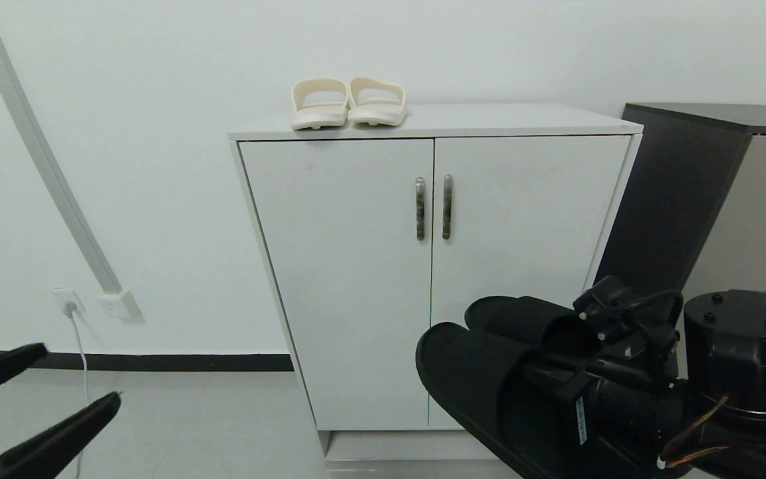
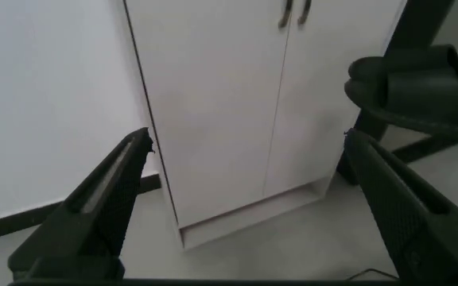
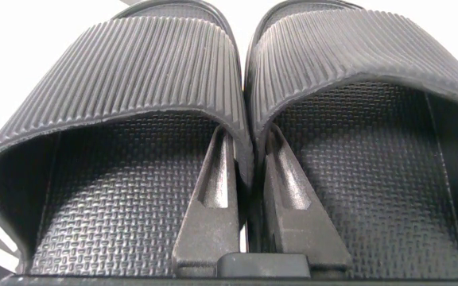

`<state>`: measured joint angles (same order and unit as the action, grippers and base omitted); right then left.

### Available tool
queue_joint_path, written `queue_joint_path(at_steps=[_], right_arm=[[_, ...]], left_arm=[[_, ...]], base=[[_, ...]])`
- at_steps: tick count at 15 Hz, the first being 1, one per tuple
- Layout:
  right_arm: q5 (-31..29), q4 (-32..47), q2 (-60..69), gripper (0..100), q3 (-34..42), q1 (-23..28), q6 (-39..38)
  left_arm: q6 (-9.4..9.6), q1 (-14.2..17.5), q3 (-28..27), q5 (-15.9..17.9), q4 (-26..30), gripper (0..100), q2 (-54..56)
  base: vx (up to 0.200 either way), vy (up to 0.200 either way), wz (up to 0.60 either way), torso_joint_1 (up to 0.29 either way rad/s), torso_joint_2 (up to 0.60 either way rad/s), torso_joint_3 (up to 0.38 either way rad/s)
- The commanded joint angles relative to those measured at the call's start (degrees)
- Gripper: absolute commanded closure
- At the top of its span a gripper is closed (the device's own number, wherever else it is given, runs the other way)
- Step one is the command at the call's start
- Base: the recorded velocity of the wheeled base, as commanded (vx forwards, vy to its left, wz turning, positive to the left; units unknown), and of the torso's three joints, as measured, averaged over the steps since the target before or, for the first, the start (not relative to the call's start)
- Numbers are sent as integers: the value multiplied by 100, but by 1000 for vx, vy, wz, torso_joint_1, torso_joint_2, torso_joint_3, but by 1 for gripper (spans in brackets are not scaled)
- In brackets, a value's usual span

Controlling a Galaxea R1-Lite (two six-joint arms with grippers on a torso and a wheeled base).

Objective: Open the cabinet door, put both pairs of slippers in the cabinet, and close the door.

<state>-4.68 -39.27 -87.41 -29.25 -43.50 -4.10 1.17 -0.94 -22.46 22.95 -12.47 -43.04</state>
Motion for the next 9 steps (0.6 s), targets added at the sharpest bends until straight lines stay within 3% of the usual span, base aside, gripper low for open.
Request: queue_joint_path(at_steps=[1, 3, 4, 7, 9], right_arm=[[11, -2, -48, 100, 7, -1, -3], [2, -2, -48, 100, 7, 8, -3], [2, -2, -48, 100, 7, 8, -3], [2, -2, -48, 100, 7, 8, -3], [2, -2, -57, 100, 42, 17, -3]], left_arm=[[-161, -425, -857, 482, -388, 0, -1619], [-759, -987, -1446, 825, -625, 0, -2085], [-970, -1365, -1674, 921, -704, 0, -2226], [-1260, -2209, -2421, 921, -924, 0, -3184], [-1418, -2429, -2799, 913, -1196, 0, -3852]], base=[[0, 0, 0, 0, 0, 0], [0, 0, 0, 0, 0, 0], [0, 0, 0, 0, 0, 0], [0, 0, 0, 0, 0, 0], [0, 0, 0, 0, 0, 0]])
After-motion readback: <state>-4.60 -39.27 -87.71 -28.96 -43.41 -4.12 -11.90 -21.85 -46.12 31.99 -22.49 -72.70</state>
